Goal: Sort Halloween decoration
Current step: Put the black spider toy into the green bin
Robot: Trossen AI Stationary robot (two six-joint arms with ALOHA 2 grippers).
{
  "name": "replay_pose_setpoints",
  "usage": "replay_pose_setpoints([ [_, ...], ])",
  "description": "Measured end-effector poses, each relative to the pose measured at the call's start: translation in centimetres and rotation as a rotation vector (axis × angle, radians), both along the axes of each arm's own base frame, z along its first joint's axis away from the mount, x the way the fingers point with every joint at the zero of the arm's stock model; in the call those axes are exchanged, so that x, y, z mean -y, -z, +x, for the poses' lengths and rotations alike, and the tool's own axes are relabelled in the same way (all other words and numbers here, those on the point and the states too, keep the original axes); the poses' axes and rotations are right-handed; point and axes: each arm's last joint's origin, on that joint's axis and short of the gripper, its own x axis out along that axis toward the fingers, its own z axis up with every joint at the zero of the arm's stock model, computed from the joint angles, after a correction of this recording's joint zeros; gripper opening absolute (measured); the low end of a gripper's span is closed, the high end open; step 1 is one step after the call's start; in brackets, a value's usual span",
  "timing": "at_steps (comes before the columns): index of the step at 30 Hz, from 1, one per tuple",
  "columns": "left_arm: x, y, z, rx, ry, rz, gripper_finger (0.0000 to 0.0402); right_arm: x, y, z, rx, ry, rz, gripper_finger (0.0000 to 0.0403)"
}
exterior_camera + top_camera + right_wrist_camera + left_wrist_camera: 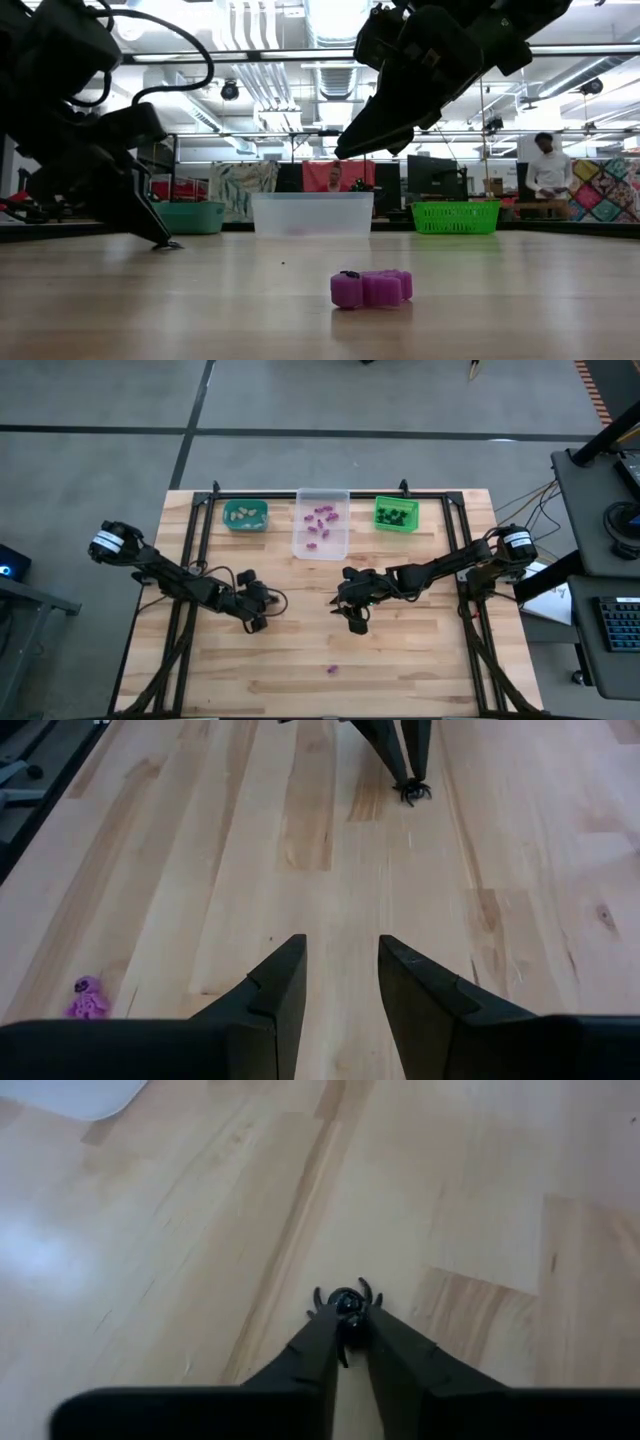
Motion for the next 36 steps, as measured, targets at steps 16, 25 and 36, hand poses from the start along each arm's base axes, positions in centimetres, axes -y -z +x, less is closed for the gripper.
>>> replay_pose_setpoints([
  [16, 0.3, -0.7, 0.8, 0.104, 0.023, -0.016, 0.0001, 0.2, -1.1, -1.3, -0.063, 0.002, -0.003, 0.0116],
  [25, 0.4, -0.7, 0.7, 0.084, 0.060, -0.014, 0.0044, 0.2, -1.9, -1.5, -0.040, 0.009, 0.011, 0.0116],
  [36, -0.1, 0.0, 0.0, 0.000, 0.005, 0.045, 0.0131, 0.2, -1.4, -1.2, -0.046, 0.021, 0.025, 0.0116],
])
